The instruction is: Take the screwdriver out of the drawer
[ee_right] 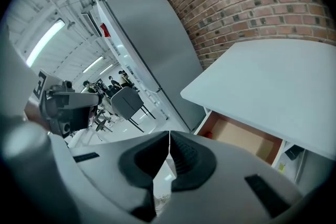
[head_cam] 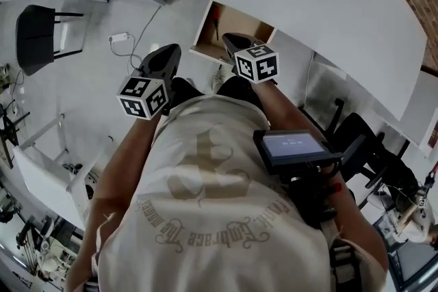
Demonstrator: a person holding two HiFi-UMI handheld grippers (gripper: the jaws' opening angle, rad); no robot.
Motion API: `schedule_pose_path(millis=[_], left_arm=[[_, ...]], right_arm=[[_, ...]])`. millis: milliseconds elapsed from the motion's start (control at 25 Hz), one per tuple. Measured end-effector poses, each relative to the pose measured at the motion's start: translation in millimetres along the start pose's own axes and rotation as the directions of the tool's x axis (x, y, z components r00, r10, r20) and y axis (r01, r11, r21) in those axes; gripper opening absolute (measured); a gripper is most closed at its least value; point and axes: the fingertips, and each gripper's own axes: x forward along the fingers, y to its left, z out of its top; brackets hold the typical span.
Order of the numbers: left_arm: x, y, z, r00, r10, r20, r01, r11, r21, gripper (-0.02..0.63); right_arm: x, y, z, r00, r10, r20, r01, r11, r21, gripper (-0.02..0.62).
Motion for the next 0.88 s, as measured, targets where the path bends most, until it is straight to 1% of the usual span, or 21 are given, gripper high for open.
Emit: schedule_pose_path(millis=[280,480,600,720,880], left_arm=[[-24.5,15.8,0.0,0.995,0.094,0.039,-0.093,0.995,-0.026,0.02],[-39.3,16.8,-8.5,0.987,0.152,0.051,-0.148,0.986,-0.072,0.02],[-45.9,13.5,-19.0,0.985,0.17,0.036,-0.166,0.983,-0.084,0.02],[-43.4,28.4,-28.8,0.984,0.178,0.013,-0.176,0.978,-0.113,0.02],[-39.5,40.2,-46.9,0.986,0.167,-0.022,-0.168,0.975,-0.142,0.02]], right_arm=[[9.8,-8.4,-18.4,0.999,0.009,-0.044,-0.008,1.0,0.021,0.023],[11.6,-13.2,-35.1,0.997,0.013,-0.078,-0.012,1.0,0.019,0.025],[13.0,-19.6,-48.6,0.994,0.012,-0.104,-0.009,0.999,0.037,0.025],[34.1,-27.5,-51.9,0.991,0.006,-0.133,0.002,0.998,0.058,0.024],[60.0,-34.2,-60.9,0.986,-0.017,-0.165,0.032,0.996,0.089,0.025]])
